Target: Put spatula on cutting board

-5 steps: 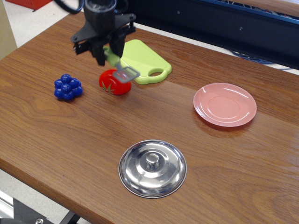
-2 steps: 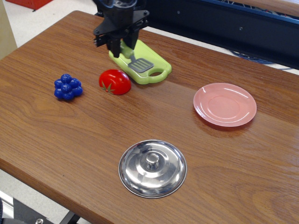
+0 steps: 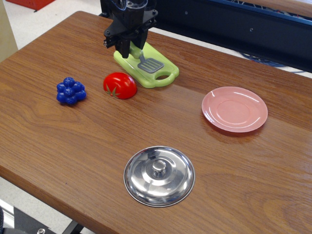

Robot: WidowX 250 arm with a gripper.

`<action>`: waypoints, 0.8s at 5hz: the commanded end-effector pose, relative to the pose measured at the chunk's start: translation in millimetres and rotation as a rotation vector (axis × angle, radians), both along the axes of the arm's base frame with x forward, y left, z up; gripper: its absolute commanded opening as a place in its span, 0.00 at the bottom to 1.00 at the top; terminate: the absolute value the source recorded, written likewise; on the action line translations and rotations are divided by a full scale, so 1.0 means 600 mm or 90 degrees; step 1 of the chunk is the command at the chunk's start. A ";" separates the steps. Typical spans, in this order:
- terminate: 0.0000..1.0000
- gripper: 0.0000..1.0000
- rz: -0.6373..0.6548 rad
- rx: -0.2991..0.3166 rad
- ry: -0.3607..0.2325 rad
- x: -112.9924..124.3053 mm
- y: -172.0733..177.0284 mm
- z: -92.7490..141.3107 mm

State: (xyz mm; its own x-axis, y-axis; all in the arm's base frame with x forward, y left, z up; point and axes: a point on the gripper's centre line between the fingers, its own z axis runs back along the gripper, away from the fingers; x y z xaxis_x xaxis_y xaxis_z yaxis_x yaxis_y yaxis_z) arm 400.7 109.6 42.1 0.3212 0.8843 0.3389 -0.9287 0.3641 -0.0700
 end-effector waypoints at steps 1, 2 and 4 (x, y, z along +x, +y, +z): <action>0.00 0.00 0.034 0.018 -0.019 0.028 -0.005 0.012; 0.00 1.00 0.059 -0.004 0.010 0.025 -0.005 0.013; 0.00 1.00 0.077 -0.017 0.011 0.028 -0.006 0.037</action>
